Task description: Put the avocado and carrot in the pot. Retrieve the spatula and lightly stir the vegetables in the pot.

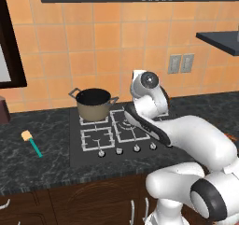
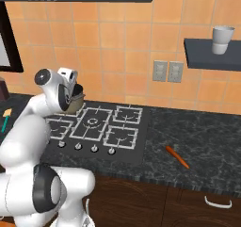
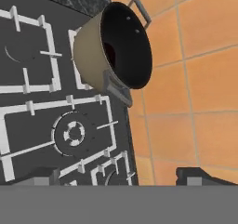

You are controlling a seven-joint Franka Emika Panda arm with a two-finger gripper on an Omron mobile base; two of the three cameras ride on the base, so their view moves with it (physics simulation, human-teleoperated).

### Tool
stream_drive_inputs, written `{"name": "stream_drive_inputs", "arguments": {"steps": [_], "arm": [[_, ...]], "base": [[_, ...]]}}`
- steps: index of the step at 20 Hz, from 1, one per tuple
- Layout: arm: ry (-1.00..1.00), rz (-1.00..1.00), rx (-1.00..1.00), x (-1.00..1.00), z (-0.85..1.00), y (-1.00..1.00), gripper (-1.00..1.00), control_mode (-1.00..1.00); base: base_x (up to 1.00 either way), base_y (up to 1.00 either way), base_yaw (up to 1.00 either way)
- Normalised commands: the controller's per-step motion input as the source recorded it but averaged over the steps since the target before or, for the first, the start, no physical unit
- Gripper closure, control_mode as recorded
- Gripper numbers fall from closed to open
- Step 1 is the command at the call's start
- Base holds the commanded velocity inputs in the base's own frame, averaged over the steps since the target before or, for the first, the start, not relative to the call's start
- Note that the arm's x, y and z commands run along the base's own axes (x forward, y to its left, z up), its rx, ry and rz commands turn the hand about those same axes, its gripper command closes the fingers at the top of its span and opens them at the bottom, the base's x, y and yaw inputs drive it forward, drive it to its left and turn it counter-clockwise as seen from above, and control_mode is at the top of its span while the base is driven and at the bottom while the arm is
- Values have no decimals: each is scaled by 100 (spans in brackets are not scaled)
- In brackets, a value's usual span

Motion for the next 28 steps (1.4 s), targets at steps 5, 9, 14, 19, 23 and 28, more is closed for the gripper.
{"name": "stream_drive_inputs", "arguments": {"steps": [5,9,14,19,23,28], "arm": [[7,-11,0,-37,-6,-89,-100,-100],[5,-8,0,-45,-4,-93,-100,-100],[9,-28,0,-16,-3,-87,-100,-100],[16,-47,0,-4,-16,-95,-100,-100],[22,-43,5,-15,-28,-100,-100,-100],[13,-35,14,-13,-37,-100,-100,-100]], "base": [[0,0,0],[0,0,0],[0,0,0],[0,0,0],[0,0,0],[0,0,0]]}}
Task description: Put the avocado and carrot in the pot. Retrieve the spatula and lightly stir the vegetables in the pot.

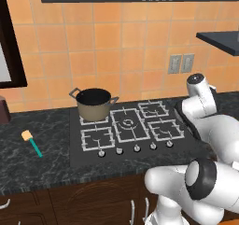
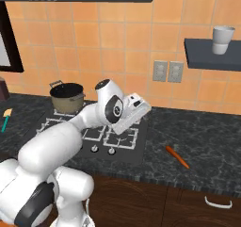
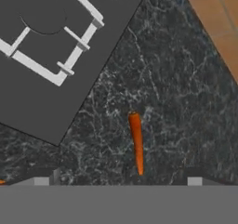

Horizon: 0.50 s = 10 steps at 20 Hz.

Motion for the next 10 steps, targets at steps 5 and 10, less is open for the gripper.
{"name": "stream_drive_inputs", "arguments": {"steps": [5,10], "arm": [[6,-21,19,0,-72,-100,-100,-100],[0,-2,13,2,-63,-80,-100,-100]], "base": [[0,0,0],[0,0,0]]}}
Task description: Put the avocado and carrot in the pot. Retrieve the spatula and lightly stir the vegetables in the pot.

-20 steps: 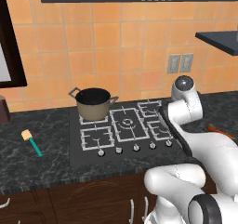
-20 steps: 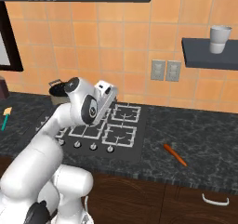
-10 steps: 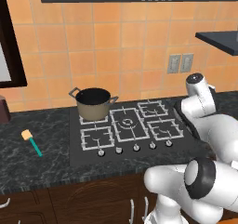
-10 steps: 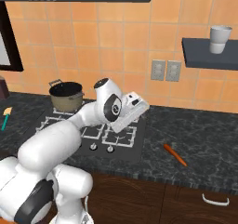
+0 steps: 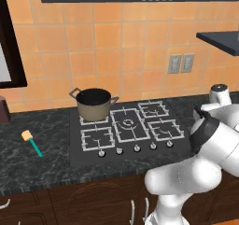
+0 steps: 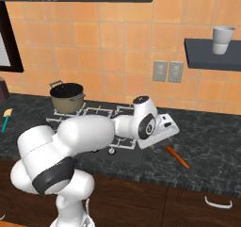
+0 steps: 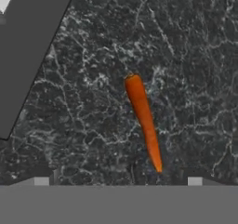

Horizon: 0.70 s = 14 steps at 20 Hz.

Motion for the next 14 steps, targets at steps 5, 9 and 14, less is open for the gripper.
{"name": "stream_drive_inputs", "arguments": {"steps": [5,9,14], "arm": [[-8,7,9,33,-40,-9,-100,-100],[-1,9,6,34,-49,-13,-100,-100],[0,1,0,29,-25,-28,-100,-100]], "base": [[0,0,0],[0,0,0],[0,0,0]]}}
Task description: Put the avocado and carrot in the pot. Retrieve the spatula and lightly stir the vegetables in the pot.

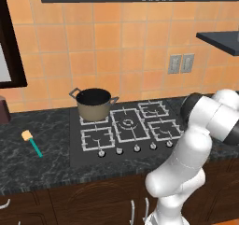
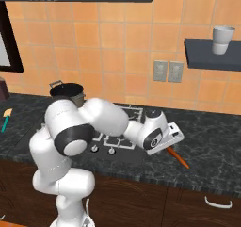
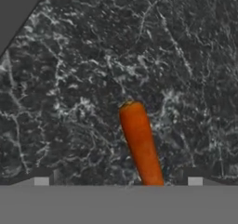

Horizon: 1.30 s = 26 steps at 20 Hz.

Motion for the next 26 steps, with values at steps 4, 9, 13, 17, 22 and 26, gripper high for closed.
{"name": "stream_drive_inputs", "arguments": {"steps": [4,9,13,17,22,26], "arm": [[0,0,2,35,-4,-28,-100,-100],[0,0,7,19,-29,-25,-100,-100],[2,0,6,23,-41,-5,100,-100],[0,0,5,12,-16,-8,100,-100],[-5,0,1,-25,-1,8,100,-100],[-25,2,0,-20,77,65,100,-100]], "base": [[0,0,0],[0,0,0],[0,0,0],[0,0,0],[0,0,0],[0,0,0]]}}
